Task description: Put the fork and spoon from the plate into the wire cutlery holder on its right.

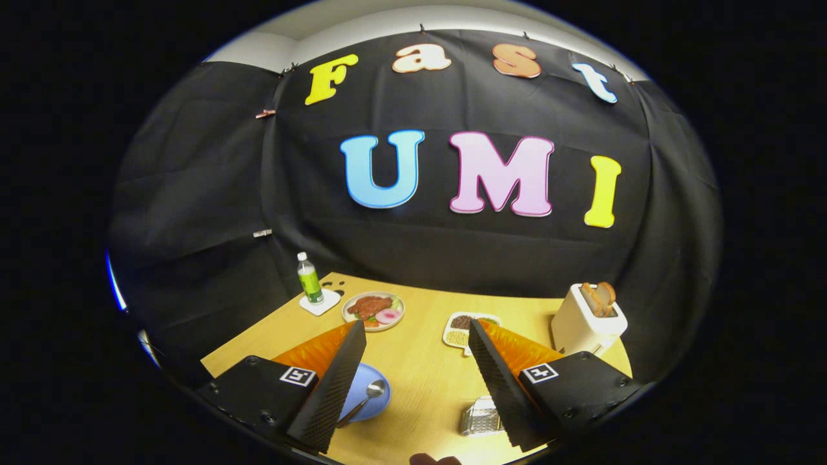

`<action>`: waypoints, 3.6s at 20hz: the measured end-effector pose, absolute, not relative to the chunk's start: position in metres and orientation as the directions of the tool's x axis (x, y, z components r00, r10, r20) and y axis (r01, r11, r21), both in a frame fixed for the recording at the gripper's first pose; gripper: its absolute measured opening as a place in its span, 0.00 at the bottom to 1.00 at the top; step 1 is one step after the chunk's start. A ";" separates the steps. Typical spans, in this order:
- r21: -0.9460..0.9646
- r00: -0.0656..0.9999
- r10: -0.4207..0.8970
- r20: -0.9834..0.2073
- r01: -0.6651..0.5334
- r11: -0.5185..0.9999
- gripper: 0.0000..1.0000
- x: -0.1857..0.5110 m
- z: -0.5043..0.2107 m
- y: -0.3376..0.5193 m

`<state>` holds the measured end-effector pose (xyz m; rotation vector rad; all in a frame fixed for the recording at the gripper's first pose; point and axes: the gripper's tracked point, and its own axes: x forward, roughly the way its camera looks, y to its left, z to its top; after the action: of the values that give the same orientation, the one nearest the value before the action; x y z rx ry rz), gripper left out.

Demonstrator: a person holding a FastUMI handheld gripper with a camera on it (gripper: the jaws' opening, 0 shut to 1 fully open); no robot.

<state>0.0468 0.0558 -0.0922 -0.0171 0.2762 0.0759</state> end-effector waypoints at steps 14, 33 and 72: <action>0.038 0.672 0.161 -0.723 -0.194 0.980 1.00 0.048 -0.290 0.147; 0.063 0.368 0.104 -0.924 -0.123 0.990 0.33 0.053 -0.403 0.164; 0.043 -0.036 0.035 -0.999 -0.248 0.968 0.07 -0.063 -0.264 -0.111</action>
<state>-0.0632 -0.1111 -0.2639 -0.1666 1.5924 0.2293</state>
